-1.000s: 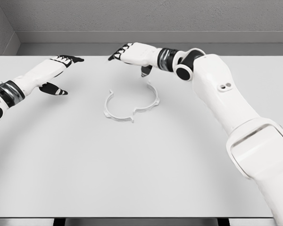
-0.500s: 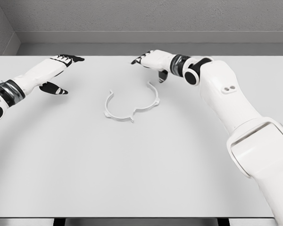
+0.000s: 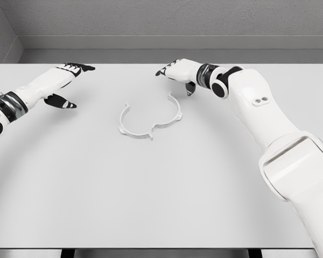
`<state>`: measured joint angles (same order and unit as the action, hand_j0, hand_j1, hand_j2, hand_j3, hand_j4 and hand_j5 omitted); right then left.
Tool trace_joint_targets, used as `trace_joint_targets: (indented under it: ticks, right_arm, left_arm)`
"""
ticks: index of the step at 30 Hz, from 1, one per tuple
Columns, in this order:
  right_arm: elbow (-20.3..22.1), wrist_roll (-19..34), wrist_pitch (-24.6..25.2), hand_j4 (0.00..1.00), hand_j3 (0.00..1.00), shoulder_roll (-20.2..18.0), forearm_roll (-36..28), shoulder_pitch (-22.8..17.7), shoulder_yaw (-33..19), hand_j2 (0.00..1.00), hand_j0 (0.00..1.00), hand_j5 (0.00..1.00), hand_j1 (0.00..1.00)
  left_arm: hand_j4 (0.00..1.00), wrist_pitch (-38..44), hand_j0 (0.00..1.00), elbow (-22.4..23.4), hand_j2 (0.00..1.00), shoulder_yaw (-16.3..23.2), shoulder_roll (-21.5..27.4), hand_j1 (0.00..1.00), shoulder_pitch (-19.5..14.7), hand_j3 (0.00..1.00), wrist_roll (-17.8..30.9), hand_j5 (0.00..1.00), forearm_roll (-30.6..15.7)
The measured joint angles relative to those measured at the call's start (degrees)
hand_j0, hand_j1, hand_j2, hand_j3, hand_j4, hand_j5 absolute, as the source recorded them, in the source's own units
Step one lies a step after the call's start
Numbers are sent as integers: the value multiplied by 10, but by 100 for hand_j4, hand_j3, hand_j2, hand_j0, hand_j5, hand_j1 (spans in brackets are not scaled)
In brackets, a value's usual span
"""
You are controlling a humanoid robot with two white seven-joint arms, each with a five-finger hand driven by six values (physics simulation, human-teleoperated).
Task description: Assemble PVC drainage pipe clamps
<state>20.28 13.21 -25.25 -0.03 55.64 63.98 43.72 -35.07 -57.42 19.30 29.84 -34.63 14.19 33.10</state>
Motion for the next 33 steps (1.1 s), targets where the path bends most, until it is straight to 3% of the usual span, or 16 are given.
trace_joint_targets:
  ticks: [5, 14, 24, 33]
  right_arm:
    - [7, 0, -1, 100, 100, 0, 0, 1, 7, 100, 100, 100, 100]
    - [66, 6, -6, 100, 100, 0, -5, -4, 37, 100, 100, 100, 100]
    - [36, 4, -6, 100, 100, 0, -2, -6, 51, 100, 100, 100, 100]
    - [56, 6, -26, 100, 100, 0, -4, -9, 72, 100, 100, 100, 100]
  left_arm:
    - [100, 0, 100, 0, 100, -1, 0, 100, 0, 100, 0, 100, 0]
    - [100, 0, 100, 4, 100, -1, 0, 100, -1, 100, 0, 100, 0]
    - [100, 0, 100, 6, 100, 0, 0, 100, -1, 100, 0, 100, 0]
    - [100, 0, 100, 6, 100, 0, 0, 100, -1, 100, 0, 100, 0]
